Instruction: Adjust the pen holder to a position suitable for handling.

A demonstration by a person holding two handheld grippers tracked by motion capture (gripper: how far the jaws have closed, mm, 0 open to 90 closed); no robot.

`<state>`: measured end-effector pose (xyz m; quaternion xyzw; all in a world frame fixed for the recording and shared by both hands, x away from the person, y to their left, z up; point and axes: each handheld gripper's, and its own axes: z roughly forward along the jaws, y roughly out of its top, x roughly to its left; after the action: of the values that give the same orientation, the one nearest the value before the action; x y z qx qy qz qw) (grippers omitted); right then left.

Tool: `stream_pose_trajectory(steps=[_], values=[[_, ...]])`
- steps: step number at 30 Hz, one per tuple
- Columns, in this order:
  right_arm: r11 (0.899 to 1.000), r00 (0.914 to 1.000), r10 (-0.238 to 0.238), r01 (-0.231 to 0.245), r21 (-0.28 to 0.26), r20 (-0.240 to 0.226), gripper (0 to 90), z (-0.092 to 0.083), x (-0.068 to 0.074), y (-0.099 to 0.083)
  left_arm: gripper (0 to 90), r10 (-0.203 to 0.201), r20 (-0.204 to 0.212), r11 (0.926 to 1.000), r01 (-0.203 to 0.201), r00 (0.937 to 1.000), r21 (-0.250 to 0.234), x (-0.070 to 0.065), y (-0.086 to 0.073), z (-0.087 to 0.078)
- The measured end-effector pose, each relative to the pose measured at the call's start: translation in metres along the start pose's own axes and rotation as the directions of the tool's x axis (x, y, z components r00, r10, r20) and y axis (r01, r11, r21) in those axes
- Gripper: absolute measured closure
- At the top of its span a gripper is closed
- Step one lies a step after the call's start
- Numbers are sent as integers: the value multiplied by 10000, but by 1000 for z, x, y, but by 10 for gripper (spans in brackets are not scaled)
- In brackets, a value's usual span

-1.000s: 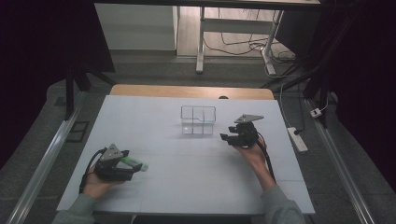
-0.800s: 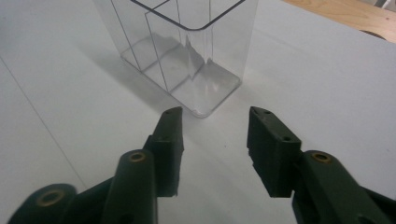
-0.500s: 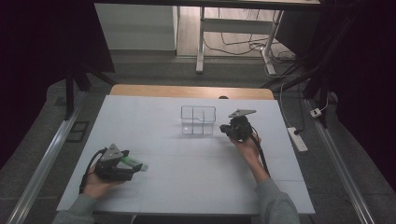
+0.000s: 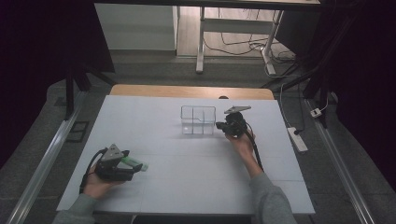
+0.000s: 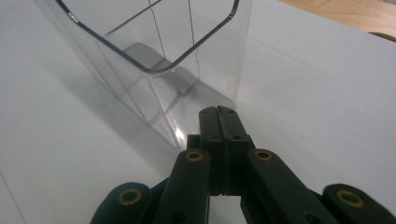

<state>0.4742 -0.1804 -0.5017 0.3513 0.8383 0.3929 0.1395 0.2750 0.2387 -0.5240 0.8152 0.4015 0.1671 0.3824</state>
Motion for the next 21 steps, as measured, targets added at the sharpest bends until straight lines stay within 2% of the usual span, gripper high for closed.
stream_pose_trajectory(steps=[10,15,21], values=[[10000,10000,82,-82,24,23,900,6,1,2,213,45,15,10000,-45,10000,28,0,0,1],[10000,10000,-51,51,81,10,900,12,6,4,212,18,3,10000,-18,10000,19,0,0,0],[10000,10000,2,-2,74,-73,900,18,8,7,212,0,20,10000,0,10000,-1,1,-1,0]])
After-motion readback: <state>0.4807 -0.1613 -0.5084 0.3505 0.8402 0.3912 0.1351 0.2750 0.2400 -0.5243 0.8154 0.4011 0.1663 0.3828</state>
